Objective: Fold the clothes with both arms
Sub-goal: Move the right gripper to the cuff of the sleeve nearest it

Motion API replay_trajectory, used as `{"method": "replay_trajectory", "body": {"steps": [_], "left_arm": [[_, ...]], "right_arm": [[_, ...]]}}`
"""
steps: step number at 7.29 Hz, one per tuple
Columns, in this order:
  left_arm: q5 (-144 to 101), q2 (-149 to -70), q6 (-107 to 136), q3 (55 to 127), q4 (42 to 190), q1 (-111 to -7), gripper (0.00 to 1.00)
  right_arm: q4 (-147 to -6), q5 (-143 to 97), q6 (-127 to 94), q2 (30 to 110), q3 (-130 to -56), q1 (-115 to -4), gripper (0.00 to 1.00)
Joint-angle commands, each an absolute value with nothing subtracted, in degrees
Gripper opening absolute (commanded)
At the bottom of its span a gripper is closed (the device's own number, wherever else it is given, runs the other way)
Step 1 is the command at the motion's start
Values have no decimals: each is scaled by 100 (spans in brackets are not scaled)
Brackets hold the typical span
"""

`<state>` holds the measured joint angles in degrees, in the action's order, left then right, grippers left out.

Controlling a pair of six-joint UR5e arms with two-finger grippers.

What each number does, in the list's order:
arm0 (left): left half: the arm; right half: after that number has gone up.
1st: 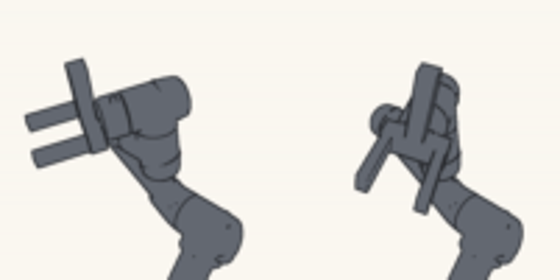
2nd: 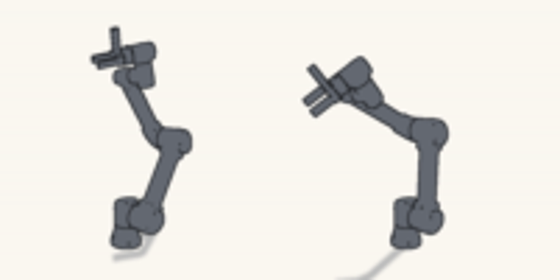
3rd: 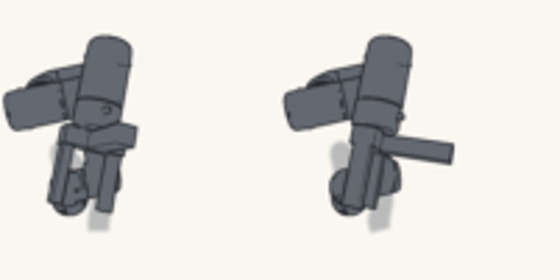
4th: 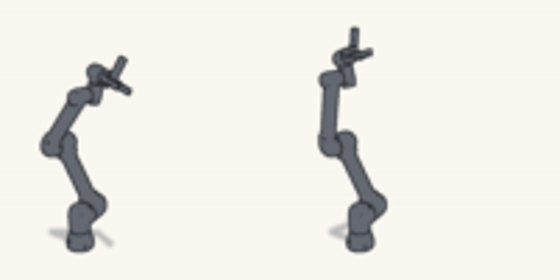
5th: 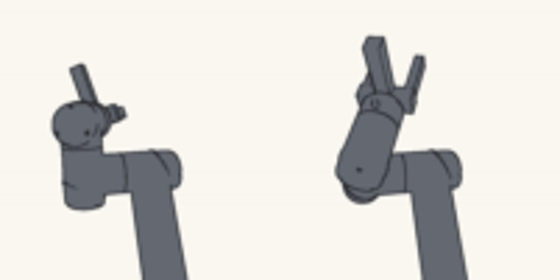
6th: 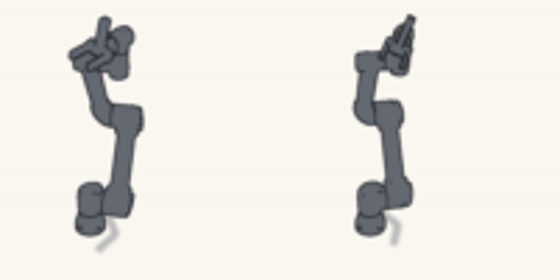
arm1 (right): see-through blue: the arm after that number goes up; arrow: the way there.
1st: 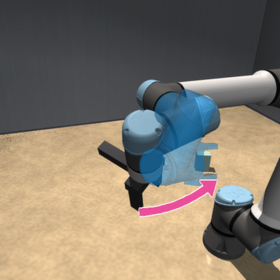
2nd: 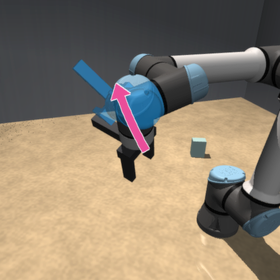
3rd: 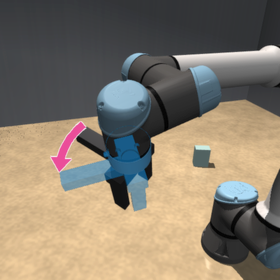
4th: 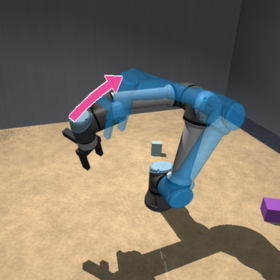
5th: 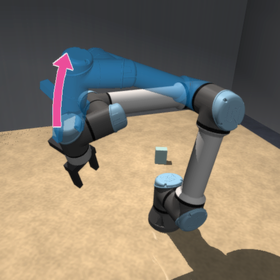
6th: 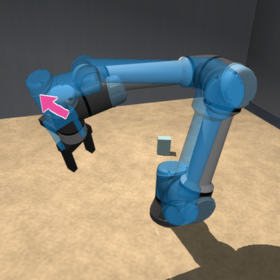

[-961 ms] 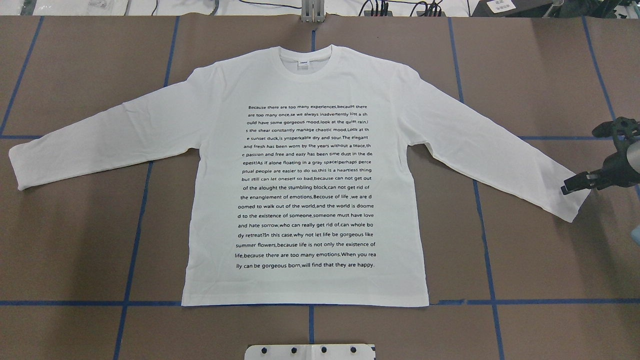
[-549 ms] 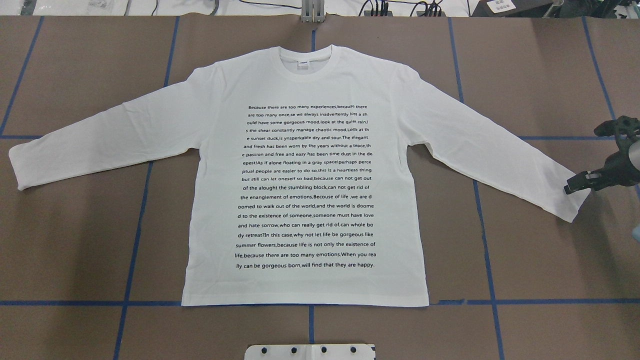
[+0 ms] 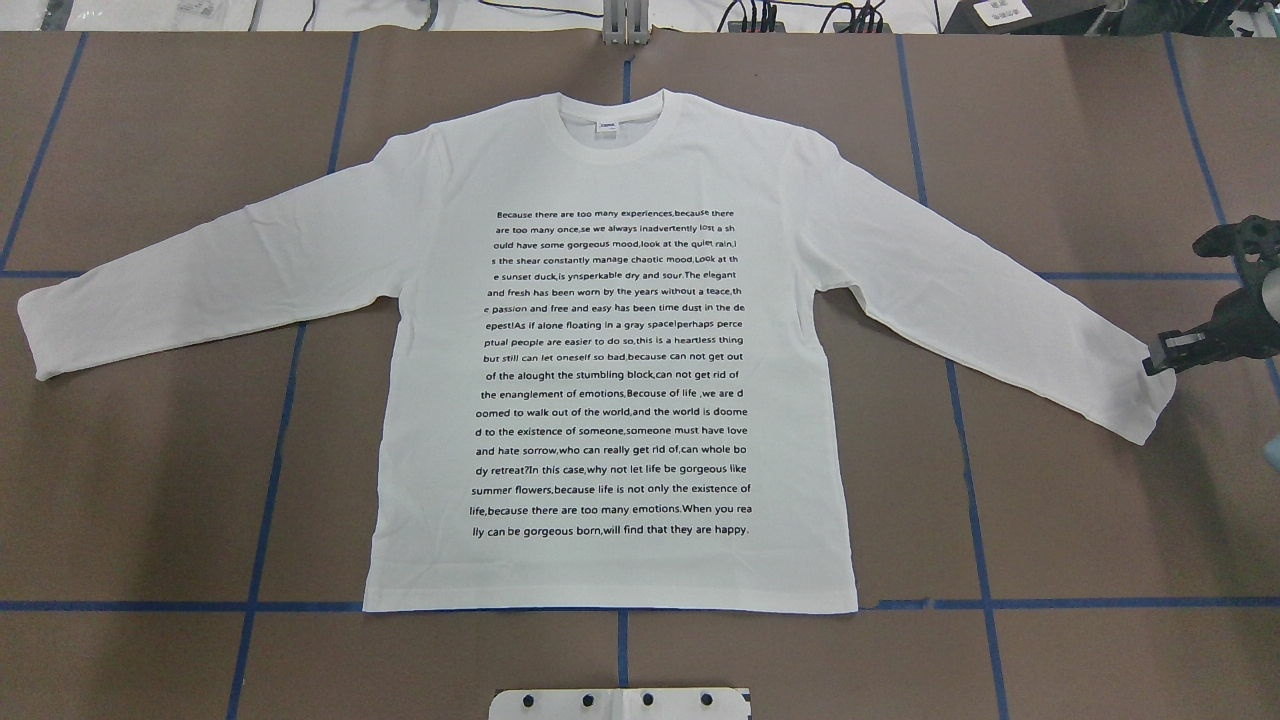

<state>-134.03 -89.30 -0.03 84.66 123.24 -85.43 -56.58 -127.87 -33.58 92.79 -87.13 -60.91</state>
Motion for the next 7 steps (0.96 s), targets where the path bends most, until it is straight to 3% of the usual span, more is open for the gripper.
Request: {"method": "replay_trajectory", "body": {"steps": [1,4,6,7], "left_arm": [[-13403,-8930,-9,8429,12331,-8543,100],[-13403,-8938,9,8420,12331,-8543,100],[-13412,-8938,9,8429,12331,-8543,100],[-13412,-8938,9,8429,12331,-8543,100]], "right_arm": [[-5678,-12762,-3366,9220,-8789,-6100,14],[-5678,-12692,-3366,9263,-8789,-6100,21],[-5678,-12726,-3375,9237,-8972,-6108,0],[-5669,-12779,-3375,9272,-9087,-6108,0]]}}
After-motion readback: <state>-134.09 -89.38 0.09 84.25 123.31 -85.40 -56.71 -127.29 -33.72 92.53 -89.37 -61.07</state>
